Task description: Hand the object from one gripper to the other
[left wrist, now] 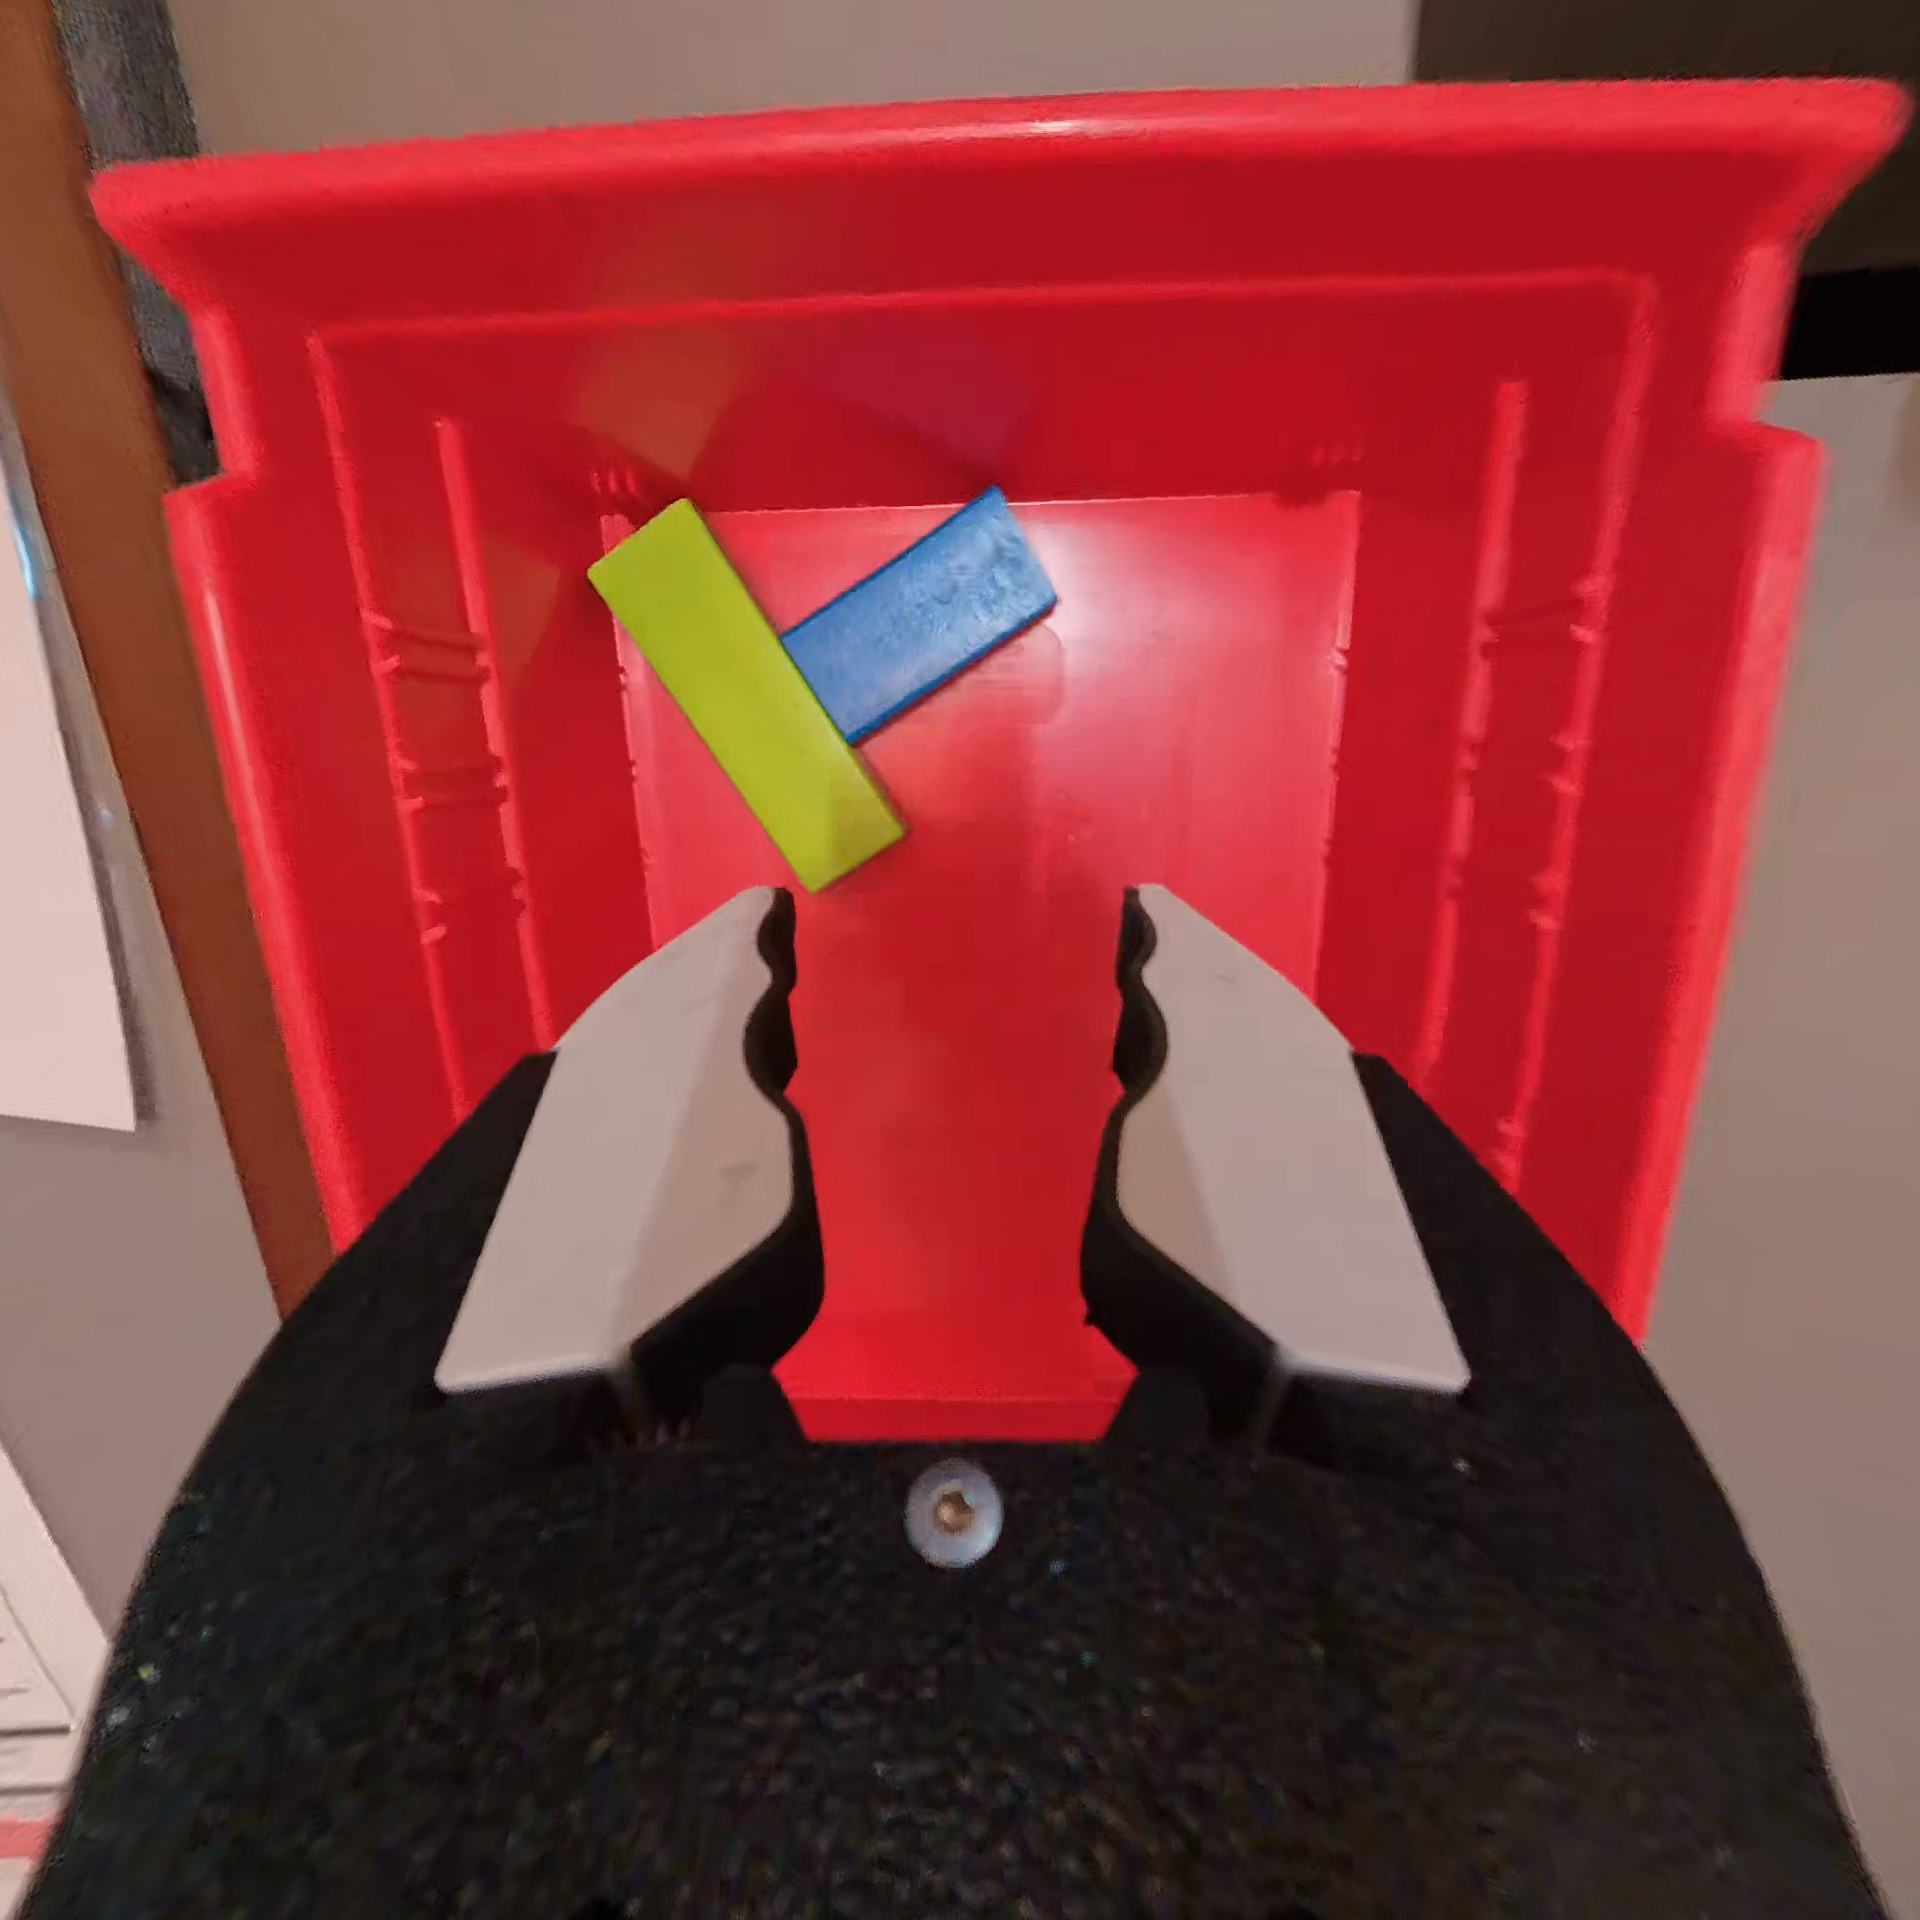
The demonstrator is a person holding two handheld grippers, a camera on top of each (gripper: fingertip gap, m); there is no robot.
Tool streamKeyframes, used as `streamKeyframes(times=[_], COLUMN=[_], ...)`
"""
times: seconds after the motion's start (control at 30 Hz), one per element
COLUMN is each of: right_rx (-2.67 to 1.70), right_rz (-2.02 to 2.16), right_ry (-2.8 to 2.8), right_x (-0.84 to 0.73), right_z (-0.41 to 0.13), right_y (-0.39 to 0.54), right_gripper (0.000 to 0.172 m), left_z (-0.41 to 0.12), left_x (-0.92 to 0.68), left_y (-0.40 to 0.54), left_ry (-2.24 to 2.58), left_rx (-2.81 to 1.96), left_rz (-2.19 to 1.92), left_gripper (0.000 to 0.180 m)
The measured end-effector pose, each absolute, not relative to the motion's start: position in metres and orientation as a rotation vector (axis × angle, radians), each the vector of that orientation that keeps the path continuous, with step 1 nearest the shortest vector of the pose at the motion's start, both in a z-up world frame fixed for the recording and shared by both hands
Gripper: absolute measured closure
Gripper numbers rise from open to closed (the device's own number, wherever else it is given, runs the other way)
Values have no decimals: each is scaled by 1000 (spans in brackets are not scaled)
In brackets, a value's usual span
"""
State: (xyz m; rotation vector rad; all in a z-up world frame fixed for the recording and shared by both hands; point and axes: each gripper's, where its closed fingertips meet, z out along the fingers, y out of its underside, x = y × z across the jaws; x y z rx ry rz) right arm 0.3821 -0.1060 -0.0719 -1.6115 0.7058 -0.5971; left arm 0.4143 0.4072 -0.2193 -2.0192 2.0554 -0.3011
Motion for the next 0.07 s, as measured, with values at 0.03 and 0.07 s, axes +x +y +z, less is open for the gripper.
streamKeyframes(times=[0.03,0.07], right_rx=[-1612,-1613], right_rz=[-594,-577], right_ry=[710,708], right_x=[383,384], right_z=[-73,-75], right_y=[-106,-104], right_gripper=[115,115], left_z=[-227,-235], left_x=[418,421], left_y=[412,418], left_ry=[2043,2028], left_rx=[-2056,-2100], left_rz=[-249,-185], left_gripper=[121,120])
